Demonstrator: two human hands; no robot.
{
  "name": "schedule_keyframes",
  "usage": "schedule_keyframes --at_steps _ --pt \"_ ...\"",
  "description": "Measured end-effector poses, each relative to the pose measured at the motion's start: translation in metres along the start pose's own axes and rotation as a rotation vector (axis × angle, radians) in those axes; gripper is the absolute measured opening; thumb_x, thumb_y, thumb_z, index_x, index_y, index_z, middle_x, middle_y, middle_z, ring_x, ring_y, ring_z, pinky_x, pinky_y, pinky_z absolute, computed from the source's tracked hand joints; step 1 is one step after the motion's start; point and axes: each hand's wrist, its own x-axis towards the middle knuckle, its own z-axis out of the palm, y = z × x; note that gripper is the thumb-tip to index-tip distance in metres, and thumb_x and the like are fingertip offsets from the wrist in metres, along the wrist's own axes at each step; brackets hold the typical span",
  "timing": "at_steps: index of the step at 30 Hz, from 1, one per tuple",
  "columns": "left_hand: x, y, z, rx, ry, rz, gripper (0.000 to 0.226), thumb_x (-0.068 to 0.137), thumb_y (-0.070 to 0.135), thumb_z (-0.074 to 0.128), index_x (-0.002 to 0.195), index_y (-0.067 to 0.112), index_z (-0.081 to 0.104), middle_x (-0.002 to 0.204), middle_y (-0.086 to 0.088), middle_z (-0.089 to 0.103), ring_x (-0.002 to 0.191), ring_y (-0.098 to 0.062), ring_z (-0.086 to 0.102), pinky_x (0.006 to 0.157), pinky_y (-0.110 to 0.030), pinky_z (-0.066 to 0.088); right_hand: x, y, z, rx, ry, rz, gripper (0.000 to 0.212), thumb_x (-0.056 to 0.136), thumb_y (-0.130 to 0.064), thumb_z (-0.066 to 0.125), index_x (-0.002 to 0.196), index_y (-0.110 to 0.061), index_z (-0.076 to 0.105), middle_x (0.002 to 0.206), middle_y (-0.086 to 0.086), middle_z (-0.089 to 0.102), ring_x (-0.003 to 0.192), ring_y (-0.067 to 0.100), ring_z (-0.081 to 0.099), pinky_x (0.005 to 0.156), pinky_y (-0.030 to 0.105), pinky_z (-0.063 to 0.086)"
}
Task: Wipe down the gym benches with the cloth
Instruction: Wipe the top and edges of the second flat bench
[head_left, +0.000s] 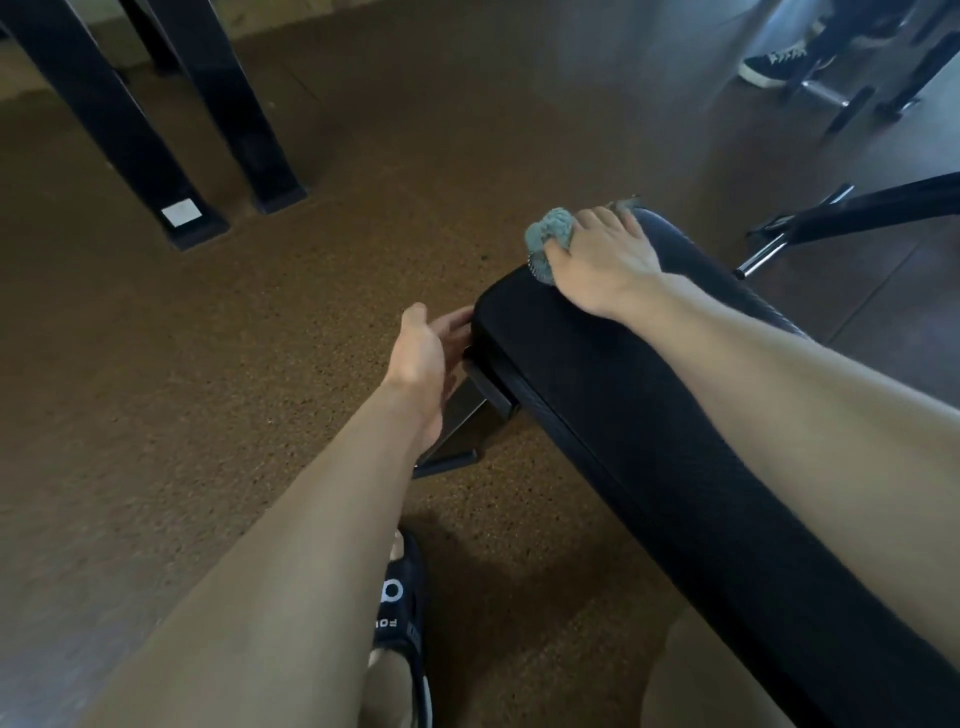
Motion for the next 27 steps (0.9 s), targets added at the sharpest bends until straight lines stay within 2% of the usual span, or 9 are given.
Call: schedule_keyframes --at_steps 2,6,8,10,15,18,21,24,27 --pt "-0.001 -0.006 -0.006 -0.055 0.019 -0.037 0.071 0.104 0.055 0.010 0.137 0.016 0.060 0.144 -0.003 0.058 0.139 -0.017 0.044 0.124 -0.041 0.019 -0.023 -0.025 0.009 0.001 0.018 -0.137 0.060 0.109 -0.045 0.024 0.155 -0.008 0.038 0.160 0.006 0.040 0.152 0.024 0.027 0.128 0.042 0.007" --pt "0.000 -0.011 -0.007 -0.122 0.054 -0.085 0.071 0.105 0.055 0.013 0.140 0.011 0.056 0.137 -0.005 0.061 0.124 -0.017 0.054 0.119 -0.039 0.030 -0.058 -0.041 0.019 -0.021 0.080 -0.441 0.055 0.108 -0.043 0.035 0.155 -0.016 0.038 0.160 0.001 0.039 0.152 0.022 0.025 0.128 0.045 0.009" --pt "-0.005 -0.008 0.001 -0.143 0.063 -0.090 0.065 0.105 0.056 0.017 0.135 0.016 0.059 0.129 -0.006 0.064 0.115 -0.017 0.059 0.099 -0.036 0.044 -0.073 -0.039 0.020 -0.072 0.101 -0.563 0.053 0.103 -0.037 0.044 0.154 -0.020 0.041 0.162 0.000 0.037 0.154 0.024 0.023 0.128 0.046 0.011" --pt "-0.009 -0.006 0.011 -0.187 0.060 -0.127 0.060 0.104 0.059 0.022 0.132 0.020 0.058 0.123 -0.009 0.065 0.108 -0.022 0.062 0.082 -0.037 0.049 -0.093 -0.035 0.026 -0.199 0.117 -0.643 0.055 0.099 -0.031 0.050 0.152 -0.017 0.046 0.166 0.005 0.031 0.157 0.028 0.018 0.128 0.049 0.014" --pt "-0.007 -0.004 0.017 -0.217 0.084 -0.128 0.066 0.105 0.057 0.020 0.121 0.013 0.066 0.118 -0.014 0.069 0.105 -0.027 0.065 0.085 -0.039 0.052 -0.157 -0.007 0.039 -0.301 0.076 -0.634 0.065 0.093 -0.027 0.059 0.155 -0.014 0.045 0.171 0.010 0.019 0.158 0.033 0.014 0.128 0.053 0.018" --pt "-0.002 -0.006 0.014 -0.141 0.115 -0.103 0.068 0.105 0.057 0.017 0.119 0.016 0.069 0.111 -0.007 0.071 0.099 -0.021 0.064 0.080 -0.036 0.049 -0.190 0.013 0.048 -0.331 0.066 -0.624 0.071 0.085 -0.022 0.064 0.153 -0.007 0.047 0.169 0.014 0.024 0.156 0.037 0.022 0.124 0.056 0.026" --pt "0.000 -0.009 0.011 -0.087 0.108 -0.080 0.068 0.106 0.055 0.015 0.117 0.017 0.070 0.108 -0.004 0.071 0.097 -0.019 0.062 0.077 -0.035 0.044 -0.198 0.021 0.049 -0.324 0.087 -0.640 0.067 0.084 -0.021 0.055 0.149 -0.007 0.053 0.167 0.013 0.031 0.154 0.036 0.029 0.122 0.055 0.032" --pt "0.005 -0.009 0.006 -0.067 0.084 -0.066 0.069 0.107 0.054 0.013 0.117 0.014 0.069 0.113 -0.005 0.071 0.111 -0.020 0.061 0.094 -0.039 0.044 -0.169 0.004 0.037 -0.316 0.070 -0.663 0.068 0.090 -0.028 0.057 0.155 -0.013 0.044 0.171 0.010 0.021 0.157 0.034 0.019 0.126 0.051 0.023" --pt "0.003 -0.008 0.004 -0.105 0.052 -0.089 0.068 0.106 0.056 0.015 0.126 0.012 0.063 0.111 -0.006 0.069 0.109 -0.021 0.063 0.089 -0.037 0.048 -0.121 -0.031 0.030 -0.273 0.081 -0.603 0.068 0.100 -0.026 0.051 0.163 -0.013 0.026 0.174 0.009 0.003 0.160 0.032 0.001 0.129 0.049 0.009"
